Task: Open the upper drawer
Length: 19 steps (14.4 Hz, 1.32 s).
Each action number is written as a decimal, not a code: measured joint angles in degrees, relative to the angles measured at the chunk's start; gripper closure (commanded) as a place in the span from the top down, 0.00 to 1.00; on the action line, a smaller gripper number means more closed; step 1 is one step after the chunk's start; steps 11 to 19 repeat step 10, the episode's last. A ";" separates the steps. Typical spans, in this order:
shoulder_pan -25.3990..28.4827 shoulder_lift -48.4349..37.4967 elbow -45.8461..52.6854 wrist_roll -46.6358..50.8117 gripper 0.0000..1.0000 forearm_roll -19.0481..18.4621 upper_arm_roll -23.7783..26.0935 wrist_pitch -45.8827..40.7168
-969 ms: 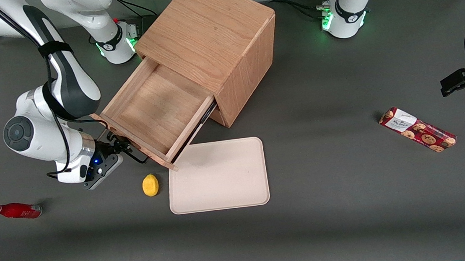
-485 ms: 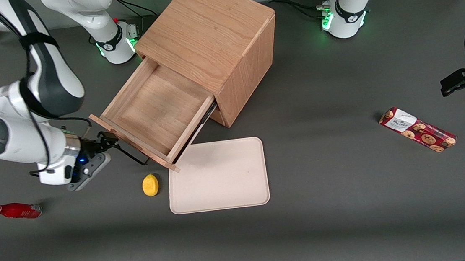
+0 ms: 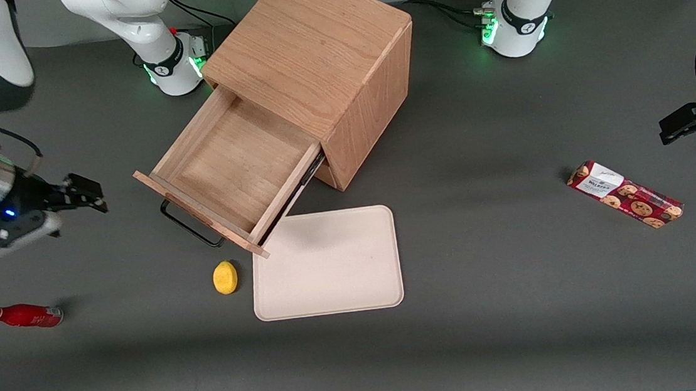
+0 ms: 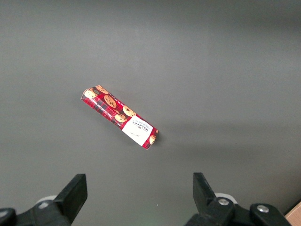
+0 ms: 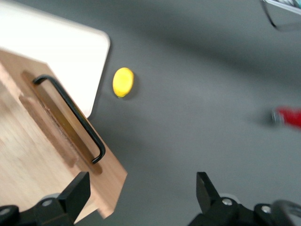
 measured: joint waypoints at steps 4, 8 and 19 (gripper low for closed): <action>3.24 -6.07 -1.95 8.82 1.00 -0.07 -6.94 -2.28; 5.68 -10.69 -7.19 9.07 1.00 -0.08 -13.41 -2.29; 5.78 -11.21 -8.05 9.19 1.00 -0.08 -13.61 -2.24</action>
